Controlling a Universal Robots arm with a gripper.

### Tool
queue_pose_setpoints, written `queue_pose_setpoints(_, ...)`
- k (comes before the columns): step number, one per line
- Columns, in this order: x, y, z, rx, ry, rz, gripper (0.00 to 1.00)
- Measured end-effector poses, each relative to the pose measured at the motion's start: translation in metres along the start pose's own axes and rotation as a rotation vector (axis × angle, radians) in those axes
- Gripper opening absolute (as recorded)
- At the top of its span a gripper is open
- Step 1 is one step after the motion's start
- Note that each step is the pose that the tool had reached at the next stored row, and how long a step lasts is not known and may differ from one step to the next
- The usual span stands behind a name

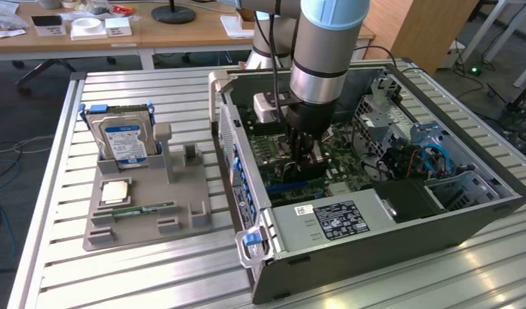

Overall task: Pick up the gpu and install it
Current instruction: 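Insert the gpu into the slot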

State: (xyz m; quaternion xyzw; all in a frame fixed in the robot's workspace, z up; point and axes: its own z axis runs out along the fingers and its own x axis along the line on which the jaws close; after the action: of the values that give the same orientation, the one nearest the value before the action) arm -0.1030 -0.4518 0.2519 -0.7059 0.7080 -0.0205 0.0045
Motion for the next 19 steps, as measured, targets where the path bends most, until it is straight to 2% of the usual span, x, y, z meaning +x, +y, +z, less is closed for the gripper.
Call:
queue_pose_setpoints(9, 0.0001, 0.0003, 0.0, 0.0025, -0.0007, -0.02, 0.26)
queue_pose_setpoints(14, -0.001, 0.0021, 0.0003, 0.0068, -0.0007, -0.023, 0.26)
queue_pose_setpoints(19, -0.0015, 0.0027, 0.0007, 0.0075, -0.0007, -0.023, 0.26)
